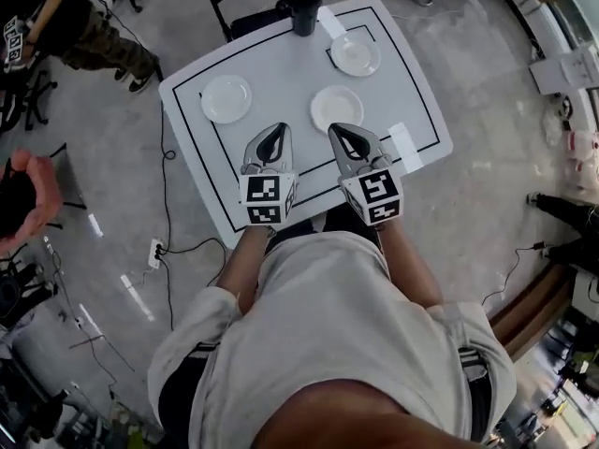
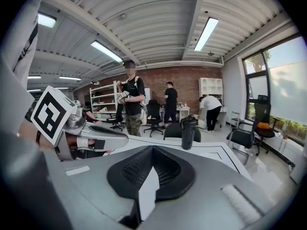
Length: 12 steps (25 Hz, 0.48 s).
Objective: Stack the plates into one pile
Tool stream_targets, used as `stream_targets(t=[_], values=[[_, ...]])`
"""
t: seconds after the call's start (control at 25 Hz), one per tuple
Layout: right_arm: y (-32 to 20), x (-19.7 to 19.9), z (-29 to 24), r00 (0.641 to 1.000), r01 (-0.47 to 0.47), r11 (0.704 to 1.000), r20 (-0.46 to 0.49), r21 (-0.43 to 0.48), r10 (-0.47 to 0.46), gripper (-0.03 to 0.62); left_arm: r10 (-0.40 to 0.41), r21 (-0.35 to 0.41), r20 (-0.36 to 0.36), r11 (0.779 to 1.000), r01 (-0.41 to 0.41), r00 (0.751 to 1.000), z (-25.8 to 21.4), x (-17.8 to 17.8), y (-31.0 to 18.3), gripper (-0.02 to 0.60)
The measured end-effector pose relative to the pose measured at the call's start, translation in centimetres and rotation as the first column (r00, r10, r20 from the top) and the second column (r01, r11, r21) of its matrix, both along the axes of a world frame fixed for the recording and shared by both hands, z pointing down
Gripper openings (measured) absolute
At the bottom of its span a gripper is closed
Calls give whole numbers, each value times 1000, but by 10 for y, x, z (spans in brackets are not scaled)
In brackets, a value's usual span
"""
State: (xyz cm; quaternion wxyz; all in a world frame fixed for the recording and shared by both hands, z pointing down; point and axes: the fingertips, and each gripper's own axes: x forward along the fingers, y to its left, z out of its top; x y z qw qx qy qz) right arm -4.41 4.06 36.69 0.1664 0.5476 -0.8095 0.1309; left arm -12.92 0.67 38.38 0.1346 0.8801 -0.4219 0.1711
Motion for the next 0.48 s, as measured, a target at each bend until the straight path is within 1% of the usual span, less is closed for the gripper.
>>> stream_targets(t=[0.08,0.2,0.36,0.48], values=[[-18,-4,0,996,92,996,4,10,-92,0,-81,21,5,996,81,997,-6,-4,-9,2],[-36,-5,-7,983,180,984,17,10,-180,0,-183,14,-5,983,183,983,-12,-6,-13,2],[-63,-6,-16,954,295,955,52,30,-297,0,-279,-3,49,960,280,959,-3,1,-18,2],[-66,4,-12,932,348,937,103,17,-348,1,-337,-11,52,941,338,940,-4,10,-11,2]])
